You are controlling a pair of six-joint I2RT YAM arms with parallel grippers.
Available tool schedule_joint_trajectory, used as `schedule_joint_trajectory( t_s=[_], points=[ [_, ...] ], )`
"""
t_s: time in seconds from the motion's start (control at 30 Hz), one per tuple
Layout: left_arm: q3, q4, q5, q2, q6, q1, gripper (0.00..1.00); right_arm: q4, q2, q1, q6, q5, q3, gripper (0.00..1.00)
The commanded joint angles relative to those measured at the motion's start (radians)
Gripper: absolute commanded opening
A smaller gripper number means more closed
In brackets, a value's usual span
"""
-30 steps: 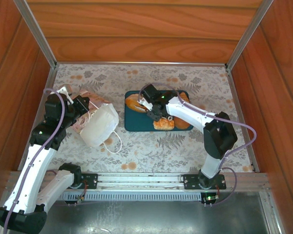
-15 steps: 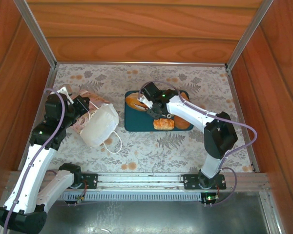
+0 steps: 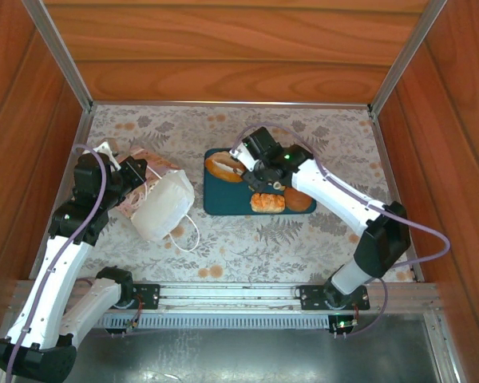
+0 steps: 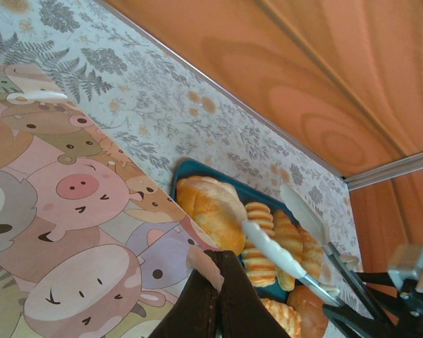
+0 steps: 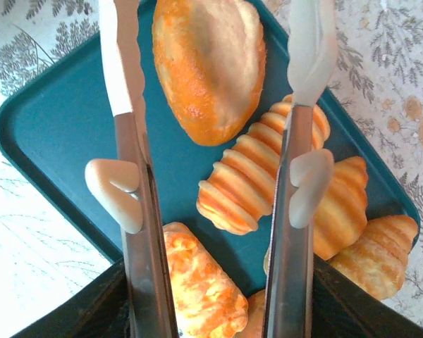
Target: Take the fake bread out of the paper bag
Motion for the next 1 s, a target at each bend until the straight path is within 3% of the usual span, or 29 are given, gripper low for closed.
schedule_joint_trajectory(
  t_s=[0.0, 0.57, 0.73, 0.97],
  points=[
    [0.009, 0.005, 0.006, 0.000, -0.007, 0.006, 0.00, -0.039, -0.025, -0.003, 0.036, -0.030, -0.001, 0.55],
    [0.027, 0.001, 0.012, 0.004, 0.028, 0.006, 0.00, 0.033, -0.414, 0.044, 0.310, -0.475, -0.226, 0.51],
    [0.031, -0.049, 0.004, -0.017, 0.087, 0.005, 0.00, 0.103, -0.414, 0.185, 0.415, -0.477, -0.303, 0.51],
    [0.038, -0.102, -0.012, -0.028, 0.110, 0.007, 0.00, 0.361, -0.321, 0.359, 0.605, -0.435, -0.386, 0.50]
  ],
)
